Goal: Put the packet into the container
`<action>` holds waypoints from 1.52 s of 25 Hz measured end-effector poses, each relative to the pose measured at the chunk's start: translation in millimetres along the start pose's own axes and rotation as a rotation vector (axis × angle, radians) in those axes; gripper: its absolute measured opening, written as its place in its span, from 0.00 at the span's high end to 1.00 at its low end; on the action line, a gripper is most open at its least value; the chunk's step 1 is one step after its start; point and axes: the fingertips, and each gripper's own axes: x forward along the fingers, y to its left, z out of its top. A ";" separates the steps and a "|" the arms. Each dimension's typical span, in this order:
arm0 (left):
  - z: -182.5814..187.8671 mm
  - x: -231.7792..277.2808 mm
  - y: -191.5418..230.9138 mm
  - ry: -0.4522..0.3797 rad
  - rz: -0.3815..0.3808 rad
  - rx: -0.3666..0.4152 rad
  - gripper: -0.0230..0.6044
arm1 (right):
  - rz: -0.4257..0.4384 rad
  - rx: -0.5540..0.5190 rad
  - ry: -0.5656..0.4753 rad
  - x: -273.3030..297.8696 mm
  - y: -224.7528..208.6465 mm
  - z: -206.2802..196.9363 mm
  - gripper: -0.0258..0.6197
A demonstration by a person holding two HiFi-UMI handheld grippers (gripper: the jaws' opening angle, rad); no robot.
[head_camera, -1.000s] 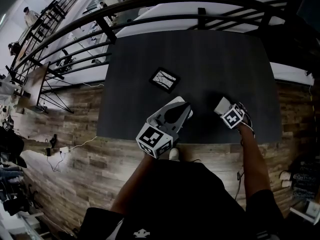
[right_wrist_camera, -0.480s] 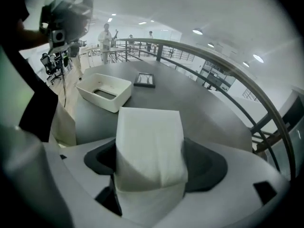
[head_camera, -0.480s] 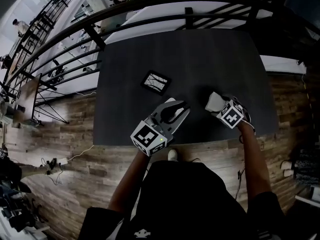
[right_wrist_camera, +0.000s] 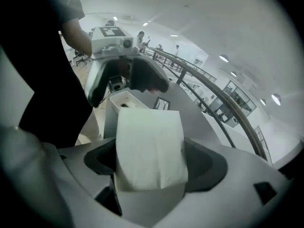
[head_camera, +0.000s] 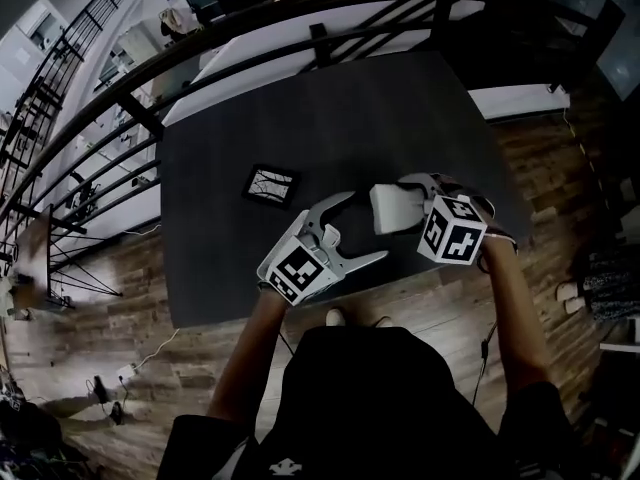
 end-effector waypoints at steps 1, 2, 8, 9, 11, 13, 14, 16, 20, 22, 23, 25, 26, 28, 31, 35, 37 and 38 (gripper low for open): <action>0.1 5.1 -1.7 0.006 -0.011 0.015 0.23 | 0.007 -0.020 0.000 -6.6 3.4 5.3 0.33; -0.5 9.7 -3.1 0.016 -0.018 0.035 0.19 | 0.014 -0.035 -0.002 -12.6 6.6 10.1 0.33; 4.6 26.5 -9.1 0.020 -0.053 0.074 0.10 | 0.020 -0.123 0.015 -31.6 18.5 22.4 0.33; 5.0 27.4 -11.2 0.020 -0.061 0.076 0.10 | 0.019 -0.141 0.021 -32.6 20.9 22.5 0.33; 5.5 27.5 -15.1 0.018 -0.071 0.083 0.10 | 0.024 -0.158 0.025 -33.5 24.7 22.5 0.33; 5.8 27.5 -19.3 0.022 -0.083 0.100 0.10 | 0.034 -0.168 0.023 -34.1 27.6 23.0 0.33; 5.8 27.8 -21.6 0.026 -0.092 0.108 0.10 | 0.039 -0.178 0.022 -34.4 29.1 23.7 0.33; 5.3 27.6 -25.7 0.040 -0.112 0.112 0.10 | 0.049 -0.200 0.018 -35.0 33.1 26.5 0.33; 1.8 23.2 -30.3 0.085 -0.134 0.099 0.16 | 0.051 -0.216 0.022 -33.9 37.9 29.7 0.33; 1.6 21.4 -32.9 0.093 -0.146 0.091 0.18 | 0.060 -0.196 0.023 -34.3 39.8 29.2 0.33; 1.4 20.5 -34.5 0.098 -0.155 0.087 0.19 | 0.066 -0.181 0.025 -34.3 41.3 29.0 0.33; 0.5 17.9 -37.9 0.109 -0.179 0.076 0.21 | 0.077 -0.148 0.028 -34.1 45.1 29.4 0.33; 0.4 16.6 -39.2 0.113 -0.191 0.073 0.22 | 0.078 -0.135 0.024 -34.1 46.7 30.3 0.33; 1.6 14.6 -39.1 0.120 -0.208 0.076 0.23 | 0.070 -0.122 0.010 -34.4 47.2 33.3 0.33; -5.5 10.1 -33.9 0.182 -0.209 0.108 0.25 | 0.052 -0.126 0.029 -37.0 44.7 30.0 0.32; -28.5 -9.4 -24.6 0.305 -0.181 0.164 0.25 | 0.045 -0.091 0.051 -48.0 37.3 19.0 0.26; -27.5 -12.5 -22.8 0.285 -0.165 0.147 0.25 | 0.028 -0.061 0.023 -51.1 32.3 18.1 0.26; -28.6 -13.1 -22.0 0.273 -0.153 0.131 0.25 | 0.017 -0.032 0.004 -51.2 29.9 17.4 0.26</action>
